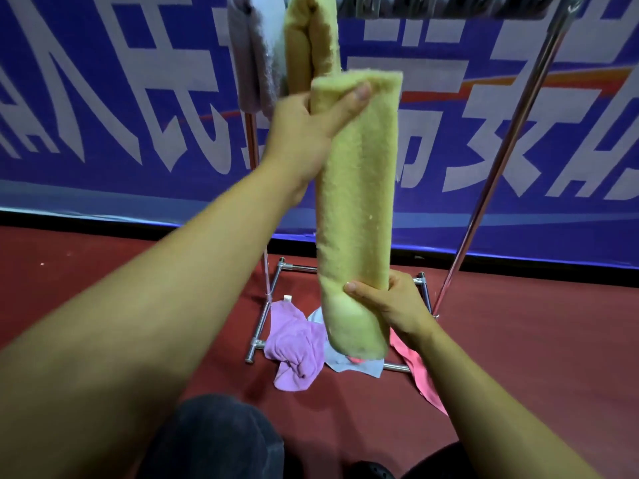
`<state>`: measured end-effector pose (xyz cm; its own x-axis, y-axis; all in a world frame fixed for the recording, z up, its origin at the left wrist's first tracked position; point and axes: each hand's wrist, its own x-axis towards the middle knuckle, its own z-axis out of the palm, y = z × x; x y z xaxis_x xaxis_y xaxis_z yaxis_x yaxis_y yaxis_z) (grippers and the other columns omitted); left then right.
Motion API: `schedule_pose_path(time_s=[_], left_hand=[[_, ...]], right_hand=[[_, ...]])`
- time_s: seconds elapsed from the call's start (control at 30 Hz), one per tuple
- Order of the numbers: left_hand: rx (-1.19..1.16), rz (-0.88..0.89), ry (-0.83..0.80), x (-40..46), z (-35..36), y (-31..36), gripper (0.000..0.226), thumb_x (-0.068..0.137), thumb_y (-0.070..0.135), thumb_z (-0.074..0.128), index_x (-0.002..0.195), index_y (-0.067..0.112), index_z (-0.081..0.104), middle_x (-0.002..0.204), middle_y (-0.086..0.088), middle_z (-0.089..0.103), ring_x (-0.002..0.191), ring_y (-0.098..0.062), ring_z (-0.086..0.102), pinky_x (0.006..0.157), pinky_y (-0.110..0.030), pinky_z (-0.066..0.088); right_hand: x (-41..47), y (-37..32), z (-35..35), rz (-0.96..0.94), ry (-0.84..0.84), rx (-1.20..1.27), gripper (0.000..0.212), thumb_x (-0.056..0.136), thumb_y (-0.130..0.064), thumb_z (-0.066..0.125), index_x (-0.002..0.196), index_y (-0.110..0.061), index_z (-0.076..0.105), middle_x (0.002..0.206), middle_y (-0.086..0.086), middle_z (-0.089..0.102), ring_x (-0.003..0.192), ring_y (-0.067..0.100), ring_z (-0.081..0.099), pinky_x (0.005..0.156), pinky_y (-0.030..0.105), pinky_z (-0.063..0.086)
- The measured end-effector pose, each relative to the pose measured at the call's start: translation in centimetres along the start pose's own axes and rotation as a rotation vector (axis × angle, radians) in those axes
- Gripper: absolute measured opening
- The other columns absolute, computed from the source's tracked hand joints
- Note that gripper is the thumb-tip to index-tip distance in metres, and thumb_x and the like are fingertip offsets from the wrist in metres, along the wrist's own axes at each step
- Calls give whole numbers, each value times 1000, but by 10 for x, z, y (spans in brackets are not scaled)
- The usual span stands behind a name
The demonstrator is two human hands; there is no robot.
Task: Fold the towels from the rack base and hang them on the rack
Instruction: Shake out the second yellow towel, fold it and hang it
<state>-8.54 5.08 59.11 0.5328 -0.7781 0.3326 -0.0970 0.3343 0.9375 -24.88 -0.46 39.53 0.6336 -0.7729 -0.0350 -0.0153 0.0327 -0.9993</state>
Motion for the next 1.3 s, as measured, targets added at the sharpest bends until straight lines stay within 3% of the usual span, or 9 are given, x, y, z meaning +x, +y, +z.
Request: schedule_pose_path(time_s=[0.3,0.5,0.6,0.77,0.87,0.93,1.13,1.23,1.3], left_hand=[[92,83,-10,2,5,31,15,89,21,78,92,7,76,90,-8,80,89,-23,78,84,-41,63],[131,10,-47,-10,8,12,23,87,28,80,96,8,77,95,-9,80,93,-26,77,90,-50,61],[192,-8,-77,-12,13,1,25,86,33,80,97,10,77,94,-5,80,91,-21,78,88,-48,62],[254,-53,18,8,3,-20,27,85,38,80,94,13,79,91,-3,80,89,-20,78,87,-49,62],[340,-129,109,21,-11,-42,30,86,39,79,95,11,77,91,-6,79,87,-20,76,81,-41,60],[390,-194,161,28,-22,-66,35,87,40,78,98,8,75,98,-12,78,91,-23,75,77,-39,58],[371,-520,221,-2,-52,-159,49,78,45,84,105,5,74,102,-12,77,93,-23,74,81,-38,58],[405,-760,43,-29,-62,-199,65,54,49,91,102,9,73,99,-8,77,90,-24,73,79,-38,60],[456,-821,-117,-40,-61,-203,52,54,31,80,101,10,71,95,-4,72,86,-21,65,78,-34,54]], right_hand=[[-4,-3,0,0,-110,-79,22,72,-15,91,91,-13,81,98,6,81,94,20,77,90,42,61],[-5,-23,3,-72,-108,105,26,68,-17,88,92,-12,79,94,6,80,86,16,75,75,28,58],[-6,-30,7,-125,-94,89,35,72,-19,91,103,-13,76,102,5,80,94,18,75,83,32,58],[-10,-36,4,-205,-92,27,60,82,-19,82,136,-25,56,127,-4,72,117,17,69,99,40,55],[-13,-40,2,-236,-148,14,97,81,-19,82,159,-41,28,146,-23,56,132,6,58,106,30,52],[-14,-43,2,-215,-190,86,105,79,-18,82,159,-47,21,141,-27,60,130,7,61,103,28,54],[-11,-46,-2,-177,-258,169,84,81,-16,81,148,-52,45,142,-7,64,126,22,64,106,44,52],[-7,-41,-1,-141,-277,143,58,81,-17,80,132,-40,67,124,2,72,109,19,68,100,42,54],[-6,-40,1,-117,-283,158,44,81,-15,80,120,-35,76,106,3,76,95,16,70,89,35,56]])
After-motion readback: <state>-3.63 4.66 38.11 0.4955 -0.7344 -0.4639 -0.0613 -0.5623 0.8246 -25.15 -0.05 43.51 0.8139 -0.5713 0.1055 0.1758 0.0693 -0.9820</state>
